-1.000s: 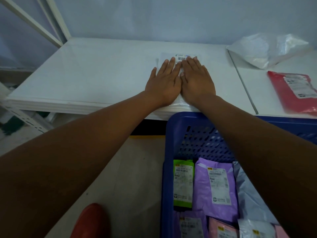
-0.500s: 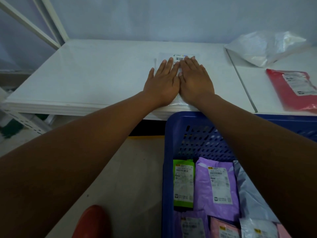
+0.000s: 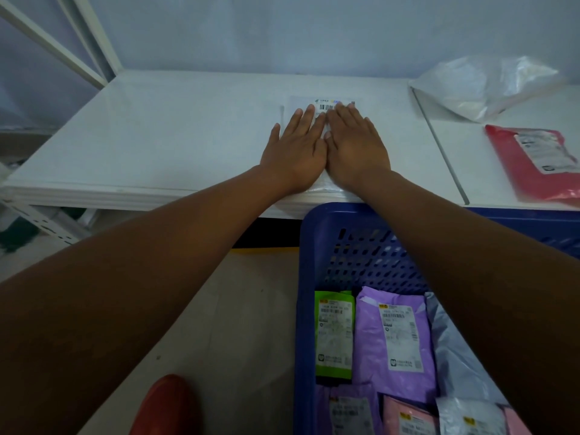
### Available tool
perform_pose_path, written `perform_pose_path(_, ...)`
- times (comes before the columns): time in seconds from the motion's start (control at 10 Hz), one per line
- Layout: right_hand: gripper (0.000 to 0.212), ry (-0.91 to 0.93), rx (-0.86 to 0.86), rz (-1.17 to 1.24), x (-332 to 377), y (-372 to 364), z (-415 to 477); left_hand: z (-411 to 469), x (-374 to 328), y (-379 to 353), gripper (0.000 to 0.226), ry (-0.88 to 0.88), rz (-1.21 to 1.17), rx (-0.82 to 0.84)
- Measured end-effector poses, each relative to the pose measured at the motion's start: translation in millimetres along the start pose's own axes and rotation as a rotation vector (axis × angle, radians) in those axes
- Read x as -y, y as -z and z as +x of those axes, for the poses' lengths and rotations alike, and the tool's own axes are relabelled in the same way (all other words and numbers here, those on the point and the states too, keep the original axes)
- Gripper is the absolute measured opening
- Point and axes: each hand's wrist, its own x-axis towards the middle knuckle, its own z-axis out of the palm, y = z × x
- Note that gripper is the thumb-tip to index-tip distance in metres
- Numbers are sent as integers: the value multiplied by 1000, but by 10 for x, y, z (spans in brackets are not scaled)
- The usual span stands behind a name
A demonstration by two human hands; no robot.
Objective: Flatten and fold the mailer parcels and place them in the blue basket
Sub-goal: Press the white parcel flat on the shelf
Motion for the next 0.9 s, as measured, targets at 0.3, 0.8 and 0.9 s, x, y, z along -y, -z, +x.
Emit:
perform_pose_path(0.3, 55, 6, 6, 0, -12, -9, 3, 22, 12, -16, 55, 4, 16, 11)
perform_pose_path(0.8, 54, 12, 1, 25, -28, -42, 11, 1, -16, 13, 55, 17, -3, 33)
perform_pose_path(0.9, 54, 13, 0, 26, -35, -34, 10, -7, -21, 23, 55, 23, 1, 43)
